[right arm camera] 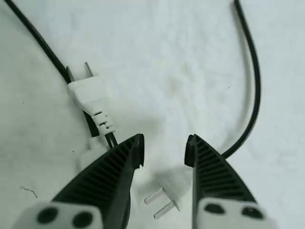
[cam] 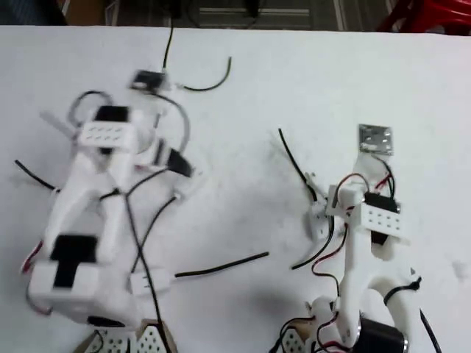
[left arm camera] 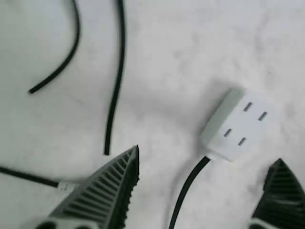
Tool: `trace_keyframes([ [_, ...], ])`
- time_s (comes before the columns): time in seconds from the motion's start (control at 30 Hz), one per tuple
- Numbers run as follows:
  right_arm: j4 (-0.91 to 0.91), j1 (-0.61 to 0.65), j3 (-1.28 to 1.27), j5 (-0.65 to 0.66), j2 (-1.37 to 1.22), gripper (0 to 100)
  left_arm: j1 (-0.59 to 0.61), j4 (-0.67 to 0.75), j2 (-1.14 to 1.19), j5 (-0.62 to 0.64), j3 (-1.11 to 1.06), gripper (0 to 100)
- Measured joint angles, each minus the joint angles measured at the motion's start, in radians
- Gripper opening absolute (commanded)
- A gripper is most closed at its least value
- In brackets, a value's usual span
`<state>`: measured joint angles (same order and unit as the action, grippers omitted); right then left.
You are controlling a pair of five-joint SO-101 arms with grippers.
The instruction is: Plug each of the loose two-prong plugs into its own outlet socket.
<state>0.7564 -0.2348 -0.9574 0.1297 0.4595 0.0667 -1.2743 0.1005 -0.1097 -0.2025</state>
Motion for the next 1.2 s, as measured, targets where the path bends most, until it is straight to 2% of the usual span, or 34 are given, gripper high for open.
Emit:
trace_keyframes([
  [0.13, 0.083, -0.029, 0.043, -0.058, 0.052, 15.5, 0.146, 0.009, -0.160, -0.006, -0.155, 40],
  [0.2, 0.094, -0.026, 0.049, -0.064, 0.069, 15.5, 0.206, 0.009, -0.213, -0.051, -0.239, 40],
  [0.3, 0.091, -0.031, 0.051, -0.068, 0.072, 15.5, 0.255, 0.037, -0.259, -0.075, -0.359, 40],
  [0.43, 0.040, 0.015, 0.051, -0.068, 0.061, 15.5, 0.288, 0.146, -0.269, -0.071, -0.483, 40],
  [0.57, 0.012, 0.106, 0.091, -0.064, -0.038, 15.6, 0.336, 0.187, -0.270, -0.005, -0.502, 40],
  [0.8, 0.015, 0.172, 0.307, 0.095, -0.339, 15.6, 0.368, 0.216, -0.270, 0.025, -0.511, 40],
  [0.97, 0.133, 0.184, 0.497, 0.115, -0.571, 15.6, 0.367, 0.216, -0.270, 0.025, -0.511, 40],
  [1.2, 0.342, 0.186, 0.753, 0.187, -0.767, 15.5, 0.367, 0.216, -0.270, 0.025, -0.511, 40],
])
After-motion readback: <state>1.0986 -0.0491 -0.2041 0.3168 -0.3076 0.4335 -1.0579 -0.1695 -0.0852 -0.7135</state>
